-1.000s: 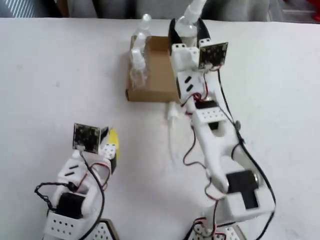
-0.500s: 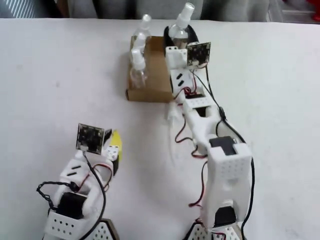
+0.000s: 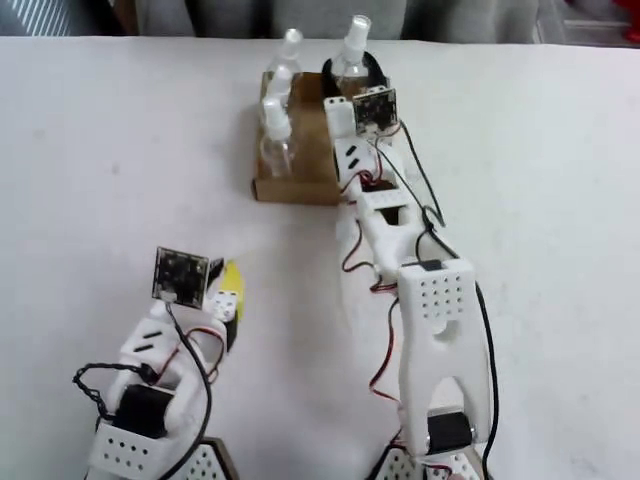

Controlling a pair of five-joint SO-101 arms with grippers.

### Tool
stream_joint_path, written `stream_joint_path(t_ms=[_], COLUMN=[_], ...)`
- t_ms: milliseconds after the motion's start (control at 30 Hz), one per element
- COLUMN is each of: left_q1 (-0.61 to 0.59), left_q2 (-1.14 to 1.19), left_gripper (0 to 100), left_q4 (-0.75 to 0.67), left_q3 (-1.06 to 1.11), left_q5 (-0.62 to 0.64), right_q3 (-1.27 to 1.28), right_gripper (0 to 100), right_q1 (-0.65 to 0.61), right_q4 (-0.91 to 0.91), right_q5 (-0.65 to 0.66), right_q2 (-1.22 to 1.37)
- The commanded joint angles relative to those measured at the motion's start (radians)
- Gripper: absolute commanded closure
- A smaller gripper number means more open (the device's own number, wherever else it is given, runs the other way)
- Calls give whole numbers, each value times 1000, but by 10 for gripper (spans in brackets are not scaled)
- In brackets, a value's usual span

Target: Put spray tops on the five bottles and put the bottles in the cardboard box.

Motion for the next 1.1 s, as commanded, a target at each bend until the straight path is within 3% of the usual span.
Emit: stream_joint_path(t_ms=[0,1067], left_q1=[7,7], left_q2=[2,2], left_gripper=[937,939], left_q4=[5,5], left_q3=[-2,-2], left_q5=[-8,-8], right_q3=[-103,-496], right_gripper=[982,983], right_q1=[24,31], right_q4=[-18,157], right_q5=[15,20], right_q2=[10,309])
